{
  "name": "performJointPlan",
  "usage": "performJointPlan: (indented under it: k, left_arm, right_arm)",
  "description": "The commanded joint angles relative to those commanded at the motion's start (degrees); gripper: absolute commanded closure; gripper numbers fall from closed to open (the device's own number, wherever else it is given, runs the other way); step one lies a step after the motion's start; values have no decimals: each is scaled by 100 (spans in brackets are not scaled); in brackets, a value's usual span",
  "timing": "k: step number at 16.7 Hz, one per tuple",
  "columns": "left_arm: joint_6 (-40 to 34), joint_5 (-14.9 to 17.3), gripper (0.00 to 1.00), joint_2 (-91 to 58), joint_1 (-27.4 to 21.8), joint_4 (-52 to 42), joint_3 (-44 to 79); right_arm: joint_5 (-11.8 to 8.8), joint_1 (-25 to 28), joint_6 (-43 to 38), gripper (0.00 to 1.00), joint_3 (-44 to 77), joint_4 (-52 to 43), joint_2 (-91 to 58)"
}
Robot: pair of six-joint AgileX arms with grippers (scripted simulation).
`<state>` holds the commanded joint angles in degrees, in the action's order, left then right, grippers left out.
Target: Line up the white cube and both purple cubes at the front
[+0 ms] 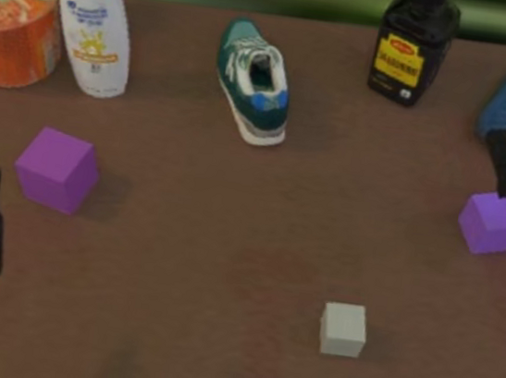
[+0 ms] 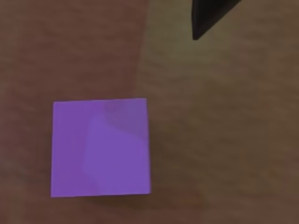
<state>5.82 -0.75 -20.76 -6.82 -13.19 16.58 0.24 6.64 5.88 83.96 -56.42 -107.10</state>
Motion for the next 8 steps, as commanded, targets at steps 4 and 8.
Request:
performJointPlan:
  k: [4, 8]
  left_arm:
    - [-399, 46, 0, 1450, 565, 904, -1182]
    - [-581, 75, 0, 2072, 795, 1316, -1656]
  right_arm:
    - [-3, 82, 68, 0, 1176, -667, -1264]
    - [-7, 115, 96, 0, 1700, -927, -1817]
